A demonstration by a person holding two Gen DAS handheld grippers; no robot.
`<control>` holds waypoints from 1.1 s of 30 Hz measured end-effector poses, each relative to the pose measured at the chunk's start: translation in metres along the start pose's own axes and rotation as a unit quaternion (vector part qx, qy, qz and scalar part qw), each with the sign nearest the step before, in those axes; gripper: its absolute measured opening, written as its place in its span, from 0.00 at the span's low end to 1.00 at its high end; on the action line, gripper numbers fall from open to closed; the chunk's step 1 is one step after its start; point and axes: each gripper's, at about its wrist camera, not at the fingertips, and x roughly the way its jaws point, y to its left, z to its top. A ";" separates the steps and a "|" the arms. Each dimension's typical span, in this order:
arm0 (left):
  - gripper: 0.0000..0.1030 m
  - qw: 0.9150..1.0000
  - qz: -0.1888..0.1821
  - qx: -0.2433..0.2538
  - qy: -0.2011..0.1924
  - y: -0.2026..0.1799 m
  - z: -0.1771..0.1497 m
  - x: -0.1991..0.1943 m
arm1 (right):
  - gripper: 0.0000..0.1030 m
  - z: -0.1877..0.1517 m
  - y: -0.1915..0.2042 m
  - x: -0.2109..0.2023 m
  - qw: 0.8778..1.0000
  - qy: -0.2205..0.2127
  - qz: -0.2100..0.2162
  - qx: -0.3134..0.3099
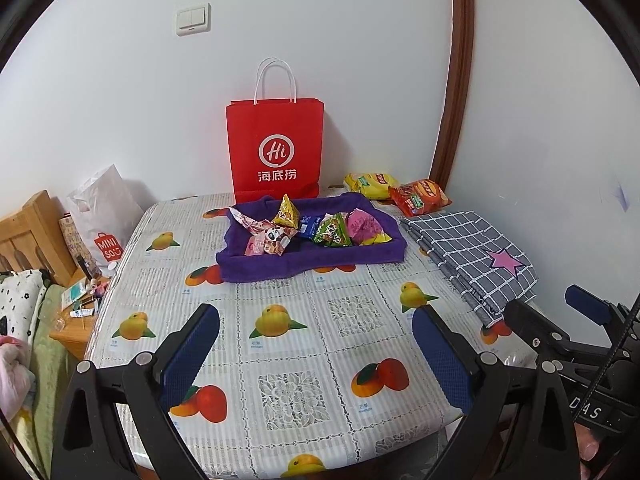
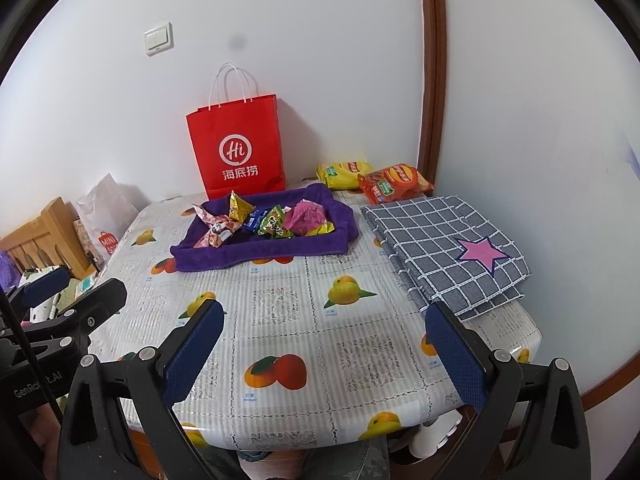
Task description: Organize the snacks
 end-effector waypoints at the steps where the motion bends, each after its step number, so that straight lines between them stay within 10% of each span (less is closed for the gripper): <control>1: 0.95 1.000 0.000 0.000 0.000 0.000 0.000 0.000 | 0.97 0.000 0.000 0.000 1.000 -0.001 0.001 0.000; 33: 0.95 1.000 0.003 -0.008 0.003 0.002 0.000 -0.001 | 0.97 0.002 0.003 -0.013 1.000 -0.013 0.005 -0.005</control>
